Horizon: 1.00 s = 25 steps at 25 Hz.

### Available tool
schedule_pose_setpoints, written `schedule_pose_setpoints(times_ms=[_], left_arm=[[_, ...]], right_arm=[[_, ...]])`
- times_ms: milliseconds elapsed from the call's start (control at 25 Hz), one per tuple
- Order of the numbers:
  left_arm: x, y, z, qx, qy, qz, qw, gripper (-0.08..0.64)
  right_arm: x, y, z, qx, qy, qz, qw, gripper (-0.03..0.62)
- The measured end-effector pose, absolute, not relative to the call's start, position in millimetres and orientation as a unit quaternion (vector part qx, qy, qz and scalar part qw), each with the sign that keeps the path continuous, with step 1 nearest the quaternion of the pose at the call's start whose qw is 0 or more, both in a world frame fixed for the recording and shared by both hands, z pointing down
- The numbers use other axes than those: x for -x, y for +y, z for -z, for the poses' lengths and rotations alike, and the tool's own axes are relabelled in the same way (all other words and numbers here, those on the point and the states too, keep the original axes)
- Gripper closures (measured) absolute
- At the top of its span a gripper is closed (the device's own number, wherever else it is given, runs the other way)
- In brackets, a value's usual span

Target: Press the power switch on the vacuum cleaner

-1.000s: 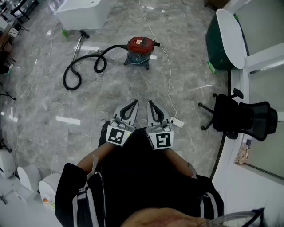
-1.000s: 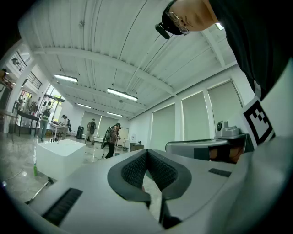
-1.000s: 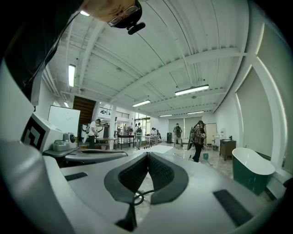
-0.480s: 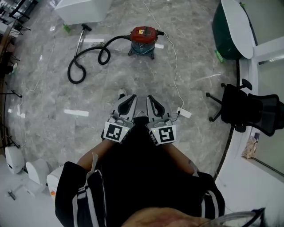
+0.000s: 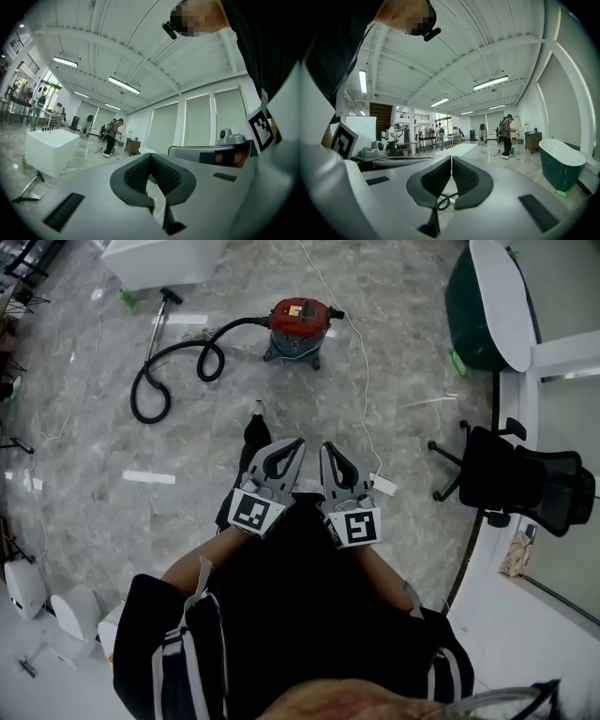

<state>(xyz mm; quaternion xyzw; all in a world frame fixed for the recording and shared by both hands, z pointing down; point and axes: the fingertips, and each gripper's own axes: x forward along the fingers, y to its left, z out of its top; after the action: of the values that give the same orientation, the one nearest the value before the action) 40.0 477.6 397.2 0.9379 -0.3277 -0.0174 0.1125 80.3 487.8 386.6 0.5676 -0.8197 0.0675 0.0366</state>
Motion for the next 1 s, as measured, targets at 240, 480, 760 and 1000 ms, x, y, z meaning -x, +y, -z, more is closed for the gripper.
schedule_pose_setpoints(times_ms=[240, 480, 760, 1000], left_arm=[[-48.9, 374.8, -399.9, -0.940, -0.324, 0.030, 0.101, 0.541], [-28.2, 264.4, -383.9, -0.927, -0.355, 0.058, 0.107, 0.541], [12.1, 161.5, -398.2, -0.909, -0.381, 0.056, 0.163, 0.541], [29.9, 94.9, -393.0, -0.911, -0.375, 0.056, 0.163, 0.541]], right_arm=[[-102.0, 370.2, -386.9, -0.590, -0.802, -0.057, 0.073, 0.573], [-68.3, 263.6, -394.4, -0.555, -0.821, -0.071, 0.117, 0.573], [-41.0, 160.9, -388.9, -0.545, -0.820, -0.060, 0.163, 0.572], [-30.8, 109.3, -377.4, -0.568, -0.804, -0.050, 0.166, 0.572]])
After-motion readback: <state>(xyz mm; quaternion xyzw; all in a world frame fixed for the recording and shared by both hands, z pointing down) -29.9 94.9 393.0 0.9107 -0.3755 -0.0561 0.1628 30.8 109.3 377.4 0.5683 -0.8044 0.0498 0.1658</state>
